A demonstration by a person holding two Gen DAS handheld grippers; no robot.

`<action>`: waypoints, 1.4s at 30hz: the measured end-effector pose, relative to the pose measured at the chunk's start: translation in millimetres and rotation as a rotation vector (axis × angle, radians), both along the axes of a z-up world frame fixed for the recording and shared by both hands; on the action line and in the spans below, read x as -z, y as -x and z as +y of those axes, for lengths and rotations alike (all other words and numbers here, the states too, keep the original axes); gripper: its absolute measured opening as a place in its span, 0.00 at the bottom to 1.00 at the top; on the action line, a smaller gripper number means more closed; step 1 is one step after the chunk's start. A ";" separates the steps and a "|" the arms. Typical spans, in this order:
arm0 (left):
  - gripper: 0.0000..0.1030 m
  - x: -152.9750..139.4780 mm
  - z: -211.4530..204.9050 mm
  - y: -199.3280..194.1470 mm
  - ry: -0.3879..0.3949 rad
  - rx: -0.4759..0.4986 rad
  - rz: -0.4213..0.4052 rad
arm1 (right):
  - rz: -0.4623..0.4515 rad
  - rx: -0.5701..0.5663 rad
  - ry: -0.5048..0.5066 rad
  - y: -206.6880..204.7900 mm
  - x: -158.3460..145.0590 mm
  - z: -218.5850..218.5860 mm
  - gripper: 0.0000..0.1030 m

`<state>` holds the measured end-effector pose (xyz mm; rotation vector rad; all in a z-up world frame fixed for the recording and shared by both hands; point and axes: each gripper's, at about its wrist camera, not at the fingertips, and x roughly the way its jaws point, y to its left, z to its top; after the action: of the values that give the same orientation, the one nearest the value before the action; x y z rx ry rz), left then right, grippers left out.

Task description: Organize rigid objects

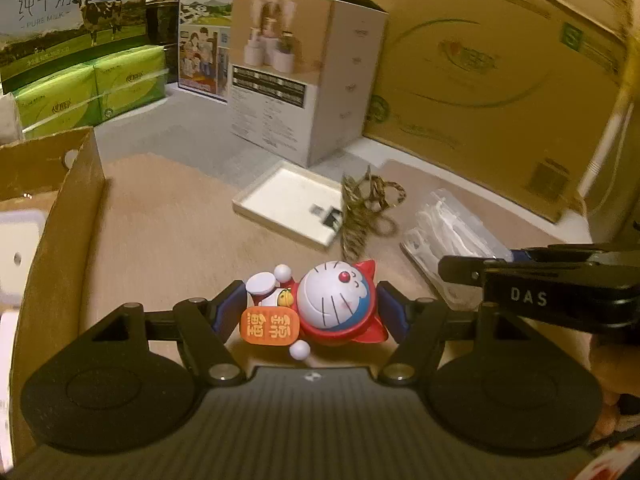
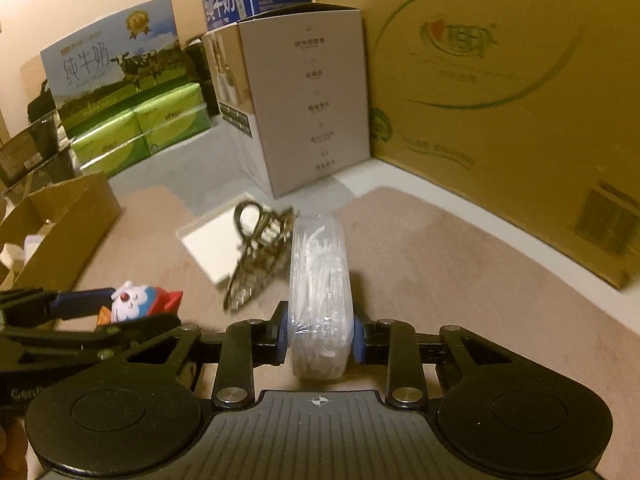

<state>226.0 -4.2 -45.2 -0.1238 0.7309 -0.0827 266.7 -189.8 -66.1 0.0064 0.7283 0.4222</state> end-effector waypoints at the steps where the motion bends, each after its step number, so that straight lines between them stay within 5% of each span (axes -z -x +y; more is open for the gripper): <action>1: 0.66 -0.2 -2.4 6.9 0.000 0.003 0.003 | 0.001 0.005 -0.001 8.0 -0.6 -2.7 0.30; 15: 0.66 -12.9 -15.6 93.8 0.001 0.005 0.020 | 0.009 0.067 -0.038 109.6 -18.4 -33.1 0.30; 42: 0.66 -54.3 16.1 185.7 -0.040 -0.037 -0.027 | -0.048 0.000 -0.008 195.6 -54.5 0.6 0.30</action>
<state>40.3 11.9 9.1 -0.0983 0.7022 -0.0342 71.1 -189.3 -11.6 0.0036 0.6792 0.4244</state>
